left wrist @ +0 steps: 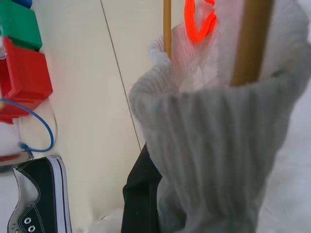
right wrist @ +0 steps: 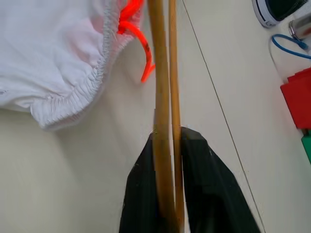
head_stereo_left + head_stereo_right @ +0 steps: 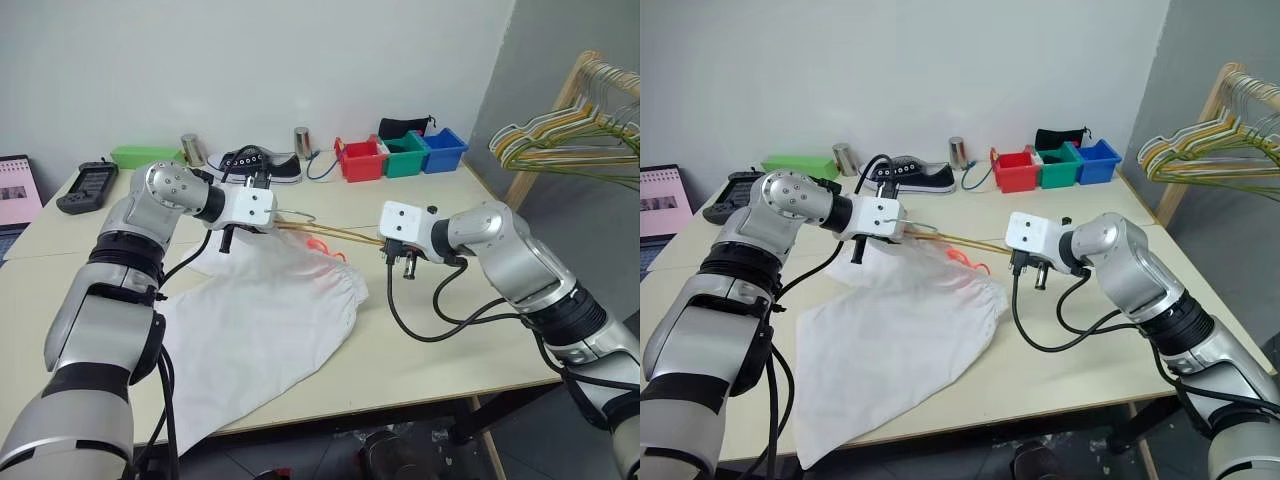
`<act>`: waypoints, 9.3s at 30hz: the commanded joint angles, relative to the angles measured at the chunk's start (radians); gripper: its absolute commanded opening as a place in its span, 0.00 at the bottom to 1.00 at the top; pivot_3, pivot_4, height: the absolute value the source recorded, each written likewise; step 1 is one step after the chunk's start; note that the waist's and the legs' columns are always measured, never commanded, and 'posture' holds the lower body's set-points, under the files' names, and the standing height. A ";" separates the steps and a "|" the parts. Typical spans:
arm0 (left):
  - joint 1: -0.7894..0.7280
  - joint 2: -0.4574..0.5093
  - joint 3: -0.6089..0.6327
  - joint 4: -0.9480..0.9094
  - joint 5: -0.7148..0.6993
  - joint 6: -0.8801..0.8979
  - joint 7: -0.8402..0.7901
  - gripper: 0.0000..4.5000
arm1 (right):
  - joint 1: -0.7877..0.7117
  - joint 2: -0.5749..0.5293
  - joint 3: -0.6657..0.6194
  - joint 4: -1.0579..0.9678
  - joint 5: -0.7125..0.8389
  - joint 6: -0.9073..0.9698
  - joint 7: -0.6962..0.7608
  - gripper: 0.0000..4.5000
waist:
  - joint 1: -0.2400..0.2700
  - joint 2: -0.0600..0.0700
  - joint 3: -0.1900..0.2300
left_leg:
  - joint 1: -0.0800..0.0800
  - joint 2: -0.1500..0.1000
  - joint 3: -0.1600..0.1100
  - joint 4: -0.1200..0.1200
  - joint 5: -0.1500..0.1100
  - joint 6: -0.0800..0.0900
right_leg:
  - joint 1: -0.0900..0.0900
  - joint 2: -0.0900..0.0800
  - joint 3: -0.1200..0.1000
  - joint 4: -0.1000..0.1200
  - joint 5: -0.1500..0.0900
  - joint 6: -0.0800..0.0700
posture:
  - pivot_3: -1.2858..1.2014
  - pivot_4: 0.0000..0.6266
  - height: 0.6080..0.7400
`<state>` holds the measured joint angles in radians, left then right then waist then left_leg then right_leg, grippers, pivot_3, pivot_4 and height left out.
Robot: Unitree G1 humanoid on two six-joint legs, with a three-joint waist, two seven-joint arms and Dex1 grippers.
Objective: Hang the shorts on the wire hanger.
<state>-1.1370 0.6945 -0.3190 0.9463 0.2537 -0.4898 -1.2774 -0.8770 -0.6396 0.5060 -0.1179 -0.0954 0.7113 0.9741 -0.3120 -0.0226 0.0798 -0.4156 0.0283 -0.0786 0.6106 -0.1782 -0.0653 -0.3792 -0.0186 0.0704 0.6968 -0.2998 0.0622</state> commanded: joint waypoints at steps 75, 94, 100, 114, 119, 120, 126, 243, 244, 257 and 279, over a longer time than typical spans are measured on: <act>0.335 0.226 0.117 -0.474 -0.169 0.279 -0.057 0.00 | 0.216 0.001 -0.191 0.007 0.268 0.121 -0.284 0.00 | 0.029 -0.001 -0.004 | 0.000 0.000 -0.001 -0.001 0.004 0.006 | 0.000 0.000 0.000 0.001 0.000 -0.001 | 0.43 0.00 1.00; 0.273 0.226 0.049 -0.319 -0.021 0.221 0.050 0.00 | 0.193 -0.103 -0.206 -0.190 0.290 0.163 -0.165 0.00 | 0.019 -0.001 -0.004 | 0.000 0.000 -0.001 -0.001 0.004 0.006 | 0.000 0.000 -0.001 0.001 0.000 0.000 | 0.42 0.00 1.00; 0.276 0.223 0.003 -0.308 0.023 0.177 0.040 0.00 | 0.094 -0.085 -0.225 -0.238 0.320 0.230 -0.158 0.00 | 0.003 0.000 -0.004 | 0.000 0.000 -0.001 -0.001 0.004 0.006 | 0.000 0.000 0.000 0.001 0.000 0.000 | 0.41 0.00 1.00; 0.195 -0.001 0.034 -0.346 -0.018 0.323 0.148 0.00 | -0.016 0.059 -0.063 -0.180 0.255 0.195 -0.206 0.00 | -0.023 -0.001 -0.004 | -0.001 -0.001 -0.001 0.000 0.004 0.006 | 0.000 0.000 0.000 0.001 0.000 0.000 | 0.40 0.01 1.00; 0.211 -0.019 0.053 -0.409 -0.041 0.368 0.147 0.00 | -0.022 0.035 -0.053 -0.123 0.210 0.132 -0.179 0.15 | -0.031 0.000 -0.004 | 0.000 -0.001 -0.001 -0.001 0.004 0.006 | -0.001 0.000 0.000 0.001 0.000 0.000 | 0.40 0.02 1.00; 0.218 -0.017 0.054 -0.422 -0.043 0.373 0.145 0.00 | -0.026 0.031 -0.053 -0.110 0.200 0.119 -0.174 0.21 | -0.034 0.000 -0.004 | 0.000 -0.001 -0.001 -0.001 0.004 0.006 | -0.001 0.000 0.000 0.001 0.000 0.000 | 0.40 0.02 1.00; 0.272 0.006 0.058 -0.508 -0.057 0.401 0.125 0.00 | -0.051 -0.014 -0.061 -0.060 0.133 0.044 -0.149 0.52 | -0.047 0.000 -0.004 | 0.000 -0.001 -0.001 -0.001 0.004 0.006 | 0.000 0.000 0.000 0.001 0.000 0.000 | 0.41 0.01 1.00; 0.242 -0.623 0.128 -0.936 -0.554 0.826 0.511 1.00 | 0.074 0.223 -1.105 -0.037 -0.077 0.799 -0.844 0.00 | -0.340 0.005 -0.011 | 0.026 -0.003 0.005 -0.017 0.003 0.006 | 0.031 -0.004 0.002 -0.018 -0.006 0.002 | 0.32 0.00 1.00; 0.245 -0.620 0.129 -0.941 -0.554 0.830 0.515 1.00 | 0.058 0.229 -1.123 -0.019 -0.071 0.815 -0.848 0.00 | -0.338 0.005 -0.011 | 0.027 -0.004 0.005 -0.017 0.003 0.006 | 0.032 -0.004 0.002 -0.018 -0.006 0.002 | 0.32 0.00 1.00; 0.261 -0.599 0.130 -0.964 -0.548 0.840 0.547 1.00 | -0.024 0.200 -1.181 0.082 -0.008 0.895 -0.862 0.12 | -0.317 0.005 -0.010 | 0.032 -0.004 0.005 -0.017 0.003 0.006 | 0.037 -0.004 0.002 -0.020 -0.007 0.001 | 0.33 0.02 1.00; 0.260 -0.586 0.135 -0.952 -0.561 0.833 0.530 1.00 | 0.135 0.134 -0.897 -0.348 0.007 0.903 -0.886 1.00 | -0.325 0.002 -0.008 | 0.032 -0.003 0.005 -0.019 0.002 0.004 | 0.037 -0.004 0.003 -0.024 -0.011 -0.005 | 0.30 0.04 1.00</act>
<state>-0.8670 0.1077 -0.1976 0.0095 -0.2958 0.3627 -0.7415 -0.7466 -0.5022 -0.4166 -0.3741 -0.0957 1.6073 0.0831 -0.6366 -0.0204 0.0720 -0.3837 0.0249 -0.0736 0.5917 -0.1761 -0.0611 -0.3425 -0.0229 0.0731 0.6724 -0.3106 0.0576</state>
